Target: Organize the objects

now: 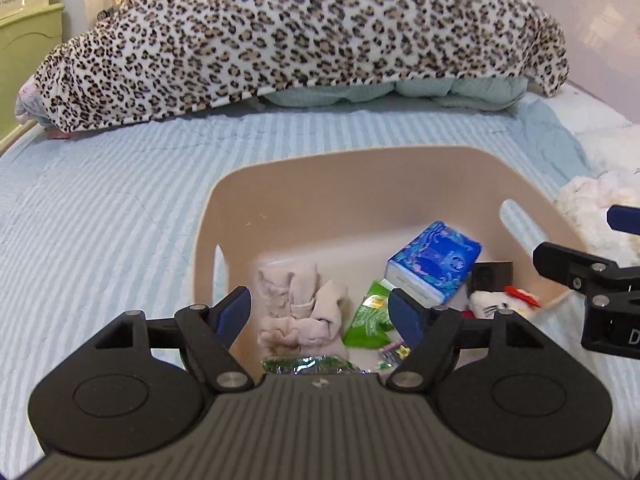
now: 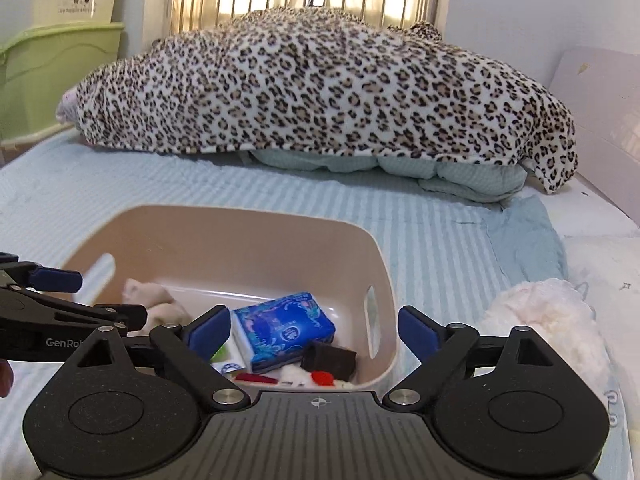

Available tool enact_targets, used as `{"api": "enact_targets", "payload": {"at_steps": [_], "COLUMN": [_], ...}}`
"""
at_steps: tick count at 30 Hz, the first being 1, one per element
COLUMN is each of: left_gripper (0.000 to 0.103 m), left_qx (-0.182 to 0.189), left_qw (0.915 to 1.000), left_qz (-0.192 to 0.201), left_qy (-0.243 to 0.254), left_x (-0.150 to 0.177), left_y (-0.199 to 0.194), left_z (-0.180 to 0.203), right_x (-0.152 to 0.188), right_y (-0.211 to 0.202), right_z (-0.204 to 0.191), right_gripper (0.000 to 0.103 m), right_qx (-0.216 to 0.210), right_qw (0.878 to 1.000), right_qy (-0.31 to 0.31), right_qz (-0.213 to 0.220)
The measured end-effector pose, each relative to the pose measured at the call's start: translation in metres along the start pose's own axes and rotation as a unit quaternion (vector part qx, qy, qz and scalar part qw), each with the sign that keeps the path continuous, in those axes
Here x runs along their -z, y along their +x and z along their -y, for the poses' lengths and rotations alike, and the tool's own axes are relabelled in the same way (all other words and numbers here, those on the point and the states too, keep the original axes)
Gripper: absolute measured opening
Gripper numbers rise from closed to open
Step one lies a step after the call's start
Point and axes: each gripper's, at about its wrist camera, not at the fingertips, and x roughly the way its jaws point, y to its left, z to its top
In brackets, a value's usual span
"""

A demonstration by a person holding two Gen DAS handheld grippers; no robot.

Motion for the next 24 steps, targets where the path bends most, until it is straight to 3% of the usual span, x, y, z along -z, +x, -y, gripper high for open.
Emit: {"api": "enact_targets", "payload": {"at_steps": [9, 24], "left_gripper": [0.077, 0.077], "left_qx": [-0.003, 0.019], "left_qw": [0.9994, 0.9988], "left_qz": [0.034, 0.042], "left_qy": [-0.001, -0.017], "left_x": [0.017, 0.067], "left_y": [-0.060, -0.132], "left_z": [-0.001, 0.003], "right_x": [0.013, 0.054], "right_y": [-0.057, -0.141], "right_z": [-0.010, -0.018], "right_gripper": [0.097, 0.100], "right_qx": [0.002, -0.005], "right_qw": [1.000, 0.999], "right_qy": [0.005, 0.005], "right_qz": [0.011, 0.042]}}
